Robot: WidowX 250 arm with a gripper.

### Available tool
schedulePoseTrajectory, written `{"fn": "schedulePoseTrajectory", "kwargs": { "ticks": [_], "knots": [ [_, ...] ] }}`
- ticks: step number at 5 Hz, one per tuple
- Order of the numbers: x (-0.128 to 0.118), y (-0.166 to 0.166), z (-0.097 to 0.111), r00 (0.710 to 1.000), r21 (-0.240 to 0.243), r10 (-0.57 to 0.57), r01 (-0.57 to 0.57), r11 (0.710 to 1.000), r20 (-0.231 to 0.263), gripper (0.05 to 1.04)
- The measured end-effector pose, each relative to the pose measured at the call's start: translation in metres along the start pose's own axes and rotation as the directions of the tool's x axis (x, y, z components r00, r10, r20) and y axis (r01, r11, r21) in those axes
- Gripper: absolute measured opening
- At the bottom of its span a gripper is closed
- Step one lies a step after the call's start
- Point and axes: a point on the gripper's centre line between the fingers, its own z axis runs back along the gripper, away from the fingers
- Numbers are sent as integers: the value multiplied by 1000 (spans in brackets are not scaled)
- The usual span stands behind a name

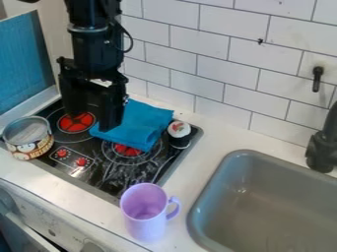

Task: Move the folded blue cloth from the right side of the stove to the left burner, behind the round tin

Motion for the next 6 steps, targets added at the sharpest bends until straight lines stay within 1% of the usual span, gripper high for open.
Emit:
{"fn": "schedulePoseTrajectory", "kwargs": {
  "ticks": [1, 2, 3, 4, 5, 6],
  "knots": [
    [0, 0, -7, 1000, -7, 2, -3, 1000, -28, 1005],
    [22, 5, -11, 999, -7, 39, -39, 999, -19, 1005],
    [45, 8, -8, 998, -13, 65, -65, 998, 18, 1005],
    [72, 11, -16, 995, -36, 95, -94, 995, 9, 1005],
    [92, 15, -36, 990, -39, 137, -136, 990, 17, 1005],
    [107, 11, -60, 991, -84, 128, -126, 988, 23, 1005]
  ]
}}
